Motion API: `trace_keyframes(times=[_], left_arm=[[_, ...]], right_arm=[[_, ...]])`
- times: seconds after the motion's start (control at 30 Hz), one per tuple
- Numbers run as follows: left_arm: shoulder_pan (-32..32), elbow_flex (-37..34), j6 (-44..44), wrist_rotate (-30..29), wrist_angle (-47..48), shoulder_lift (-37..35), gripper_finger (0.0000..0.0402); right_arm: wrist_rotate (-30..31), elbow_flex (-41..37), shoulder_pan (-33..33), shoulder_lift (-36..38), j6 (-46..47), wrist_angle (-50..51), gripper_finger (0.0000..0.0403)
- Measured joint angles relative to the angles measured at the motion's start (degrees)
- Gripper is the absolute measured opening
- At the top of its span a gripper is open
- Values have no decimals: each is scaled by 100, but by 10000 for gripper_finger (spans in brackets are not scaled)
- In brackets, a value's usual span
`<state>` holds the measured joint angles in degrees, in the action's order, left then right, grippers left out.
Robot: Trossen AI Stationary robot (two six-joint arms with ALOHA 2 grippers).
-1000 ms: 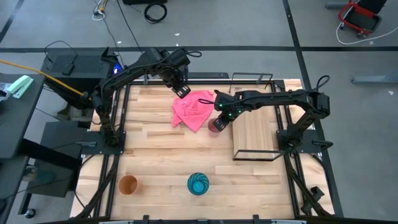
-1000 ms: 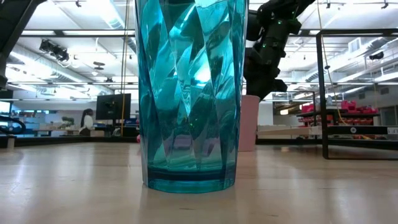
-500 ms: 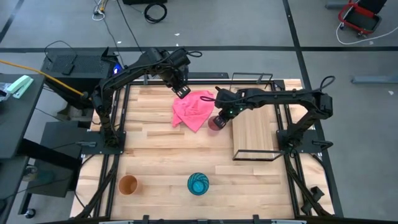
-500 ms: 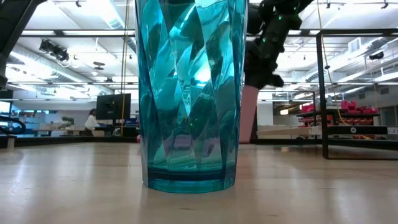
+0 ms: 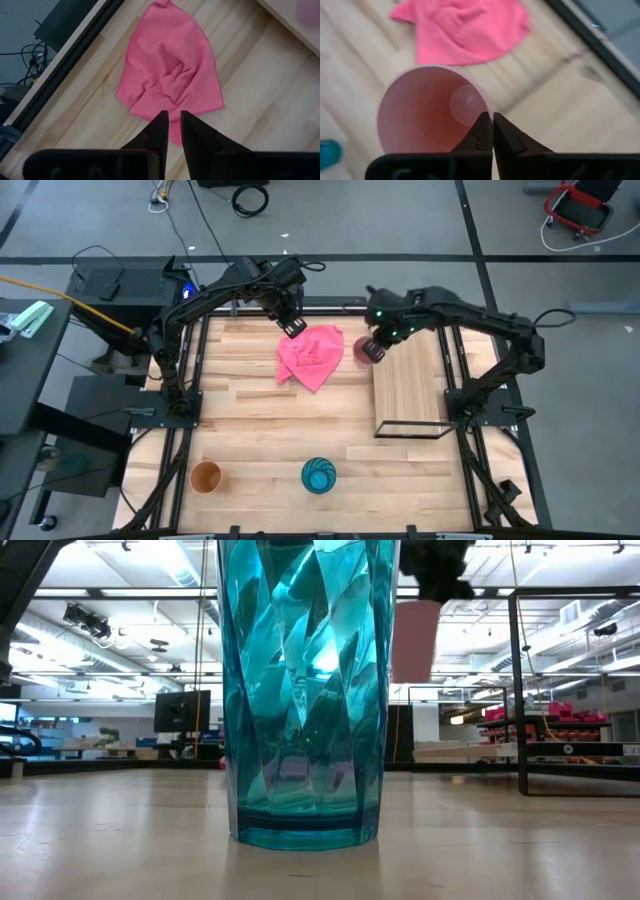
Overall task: Stack small to large cups/mugs on shelf
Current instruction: Put the pink plastic cup on the shelf
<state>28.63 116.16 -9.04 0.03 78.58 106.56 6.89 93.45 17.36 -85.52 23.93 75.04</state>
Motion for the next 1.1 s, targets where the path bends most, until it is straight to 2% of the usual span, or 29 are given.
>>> trace_keyframes(times=[0.13,0.37,0.73,0.97,1.1], left_arm=[[-1,0,-3,0,-2,0,51],[-82,0,70,1,-2,2,58],[-149,0,91,4,-136,2,51],[-160,0,92,2,-174,2,57],[-162,0,87,2,-172,2,52]], right_arm=[[297,345,322,56,-95,757,2],[290,365,1143,369,-300,1110,2],[-57,362,2340,722,-437,1283,2],[-520,287,2720,628,-597,1133,2],[-774,-203,2794,737,-557,808,2]])
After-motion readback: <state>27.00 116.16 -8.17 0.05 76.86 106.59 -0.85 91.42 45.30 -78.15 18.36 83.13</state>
